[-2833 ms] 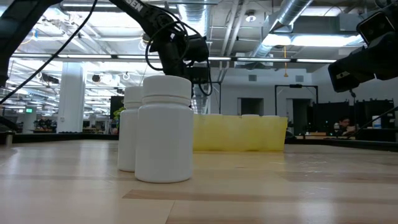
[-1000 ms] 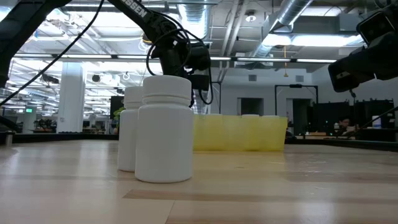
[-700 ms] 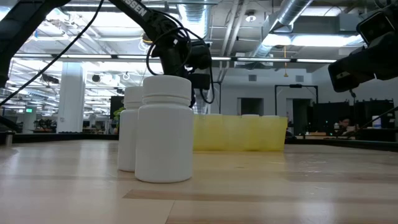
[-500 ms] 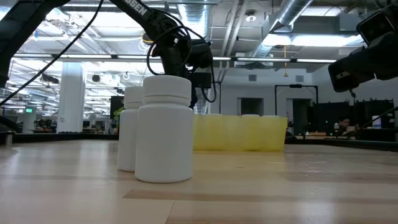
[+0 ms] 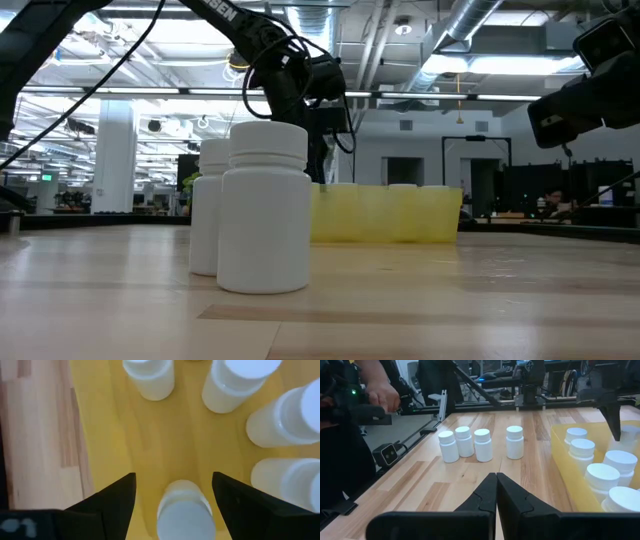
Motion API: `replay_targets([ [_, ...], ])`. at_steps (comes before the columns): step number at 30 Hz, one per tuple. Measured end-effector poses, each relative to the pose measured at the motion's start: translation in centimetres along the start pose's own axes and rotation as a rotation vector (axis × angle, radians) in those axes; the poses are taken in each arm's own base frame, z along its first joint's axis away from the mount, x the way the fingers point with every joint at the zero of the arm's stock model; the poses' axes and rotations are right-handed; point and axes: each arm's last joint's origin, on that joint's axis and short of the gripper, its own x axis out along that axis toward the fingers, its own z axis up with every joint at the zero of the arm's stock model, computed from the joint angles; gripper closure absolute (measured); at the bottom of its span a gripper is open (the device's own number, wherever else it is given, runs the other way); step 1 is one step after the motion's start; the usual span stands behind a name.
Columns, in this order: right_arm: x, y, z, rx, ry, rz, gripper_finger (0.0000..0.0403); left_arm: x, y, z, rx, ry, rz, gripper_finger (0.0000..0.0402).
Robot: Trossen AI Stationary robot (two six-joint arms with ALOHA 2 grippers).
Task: Pick and place pill bottles into a basket
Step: Put the white medicine bottle into the yellow bin
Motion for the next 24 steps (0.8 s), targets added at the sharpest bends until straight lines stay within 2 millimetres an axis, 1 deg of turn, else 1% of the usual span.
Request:
replay_targets([
  [5, 0.0, 0.0, 0.0, 0.000, 0.000, 0.000, 0.0401, -1.3, -0.4, 1.4, 0.080, 0.009, -0.005, 0.0150],
  [9, 0.0, 0.0, 0.0, 0.000, 0.000, 0.000, 0.0401, -3.3, -0.8, 3.0, 0.146, 0.039, 0.022, 0.0150],
  [14, 0.0, 0.0, 0.0, 0.000, 0.000, 0.000, 0.0401, -6.2, -1.7, 4.8, 0.169, 0.071, 0.021, 0.0150],
  [19, 0.0, 0.0, 0.0, 0.000, 0.000, 0.000, 0.0401, -8.0, -3.1, 5.5, 0.133, 0.113, -0.036, 0.0150],
  [21, 0.0, 0.0, 0.0, 0.000, 0.000, 0.000, 0.0401, -8.2, -3.7, 5.5, 0.113, 0.124, -0.070, 0.0150],
  [24, 0.0, 0.0, 0.0, 0.000, 0.000, 0.000, 0.0401, -8.2, -4.8, 5.1, 0.075, 0.183, -0.151, 0.0150],
])
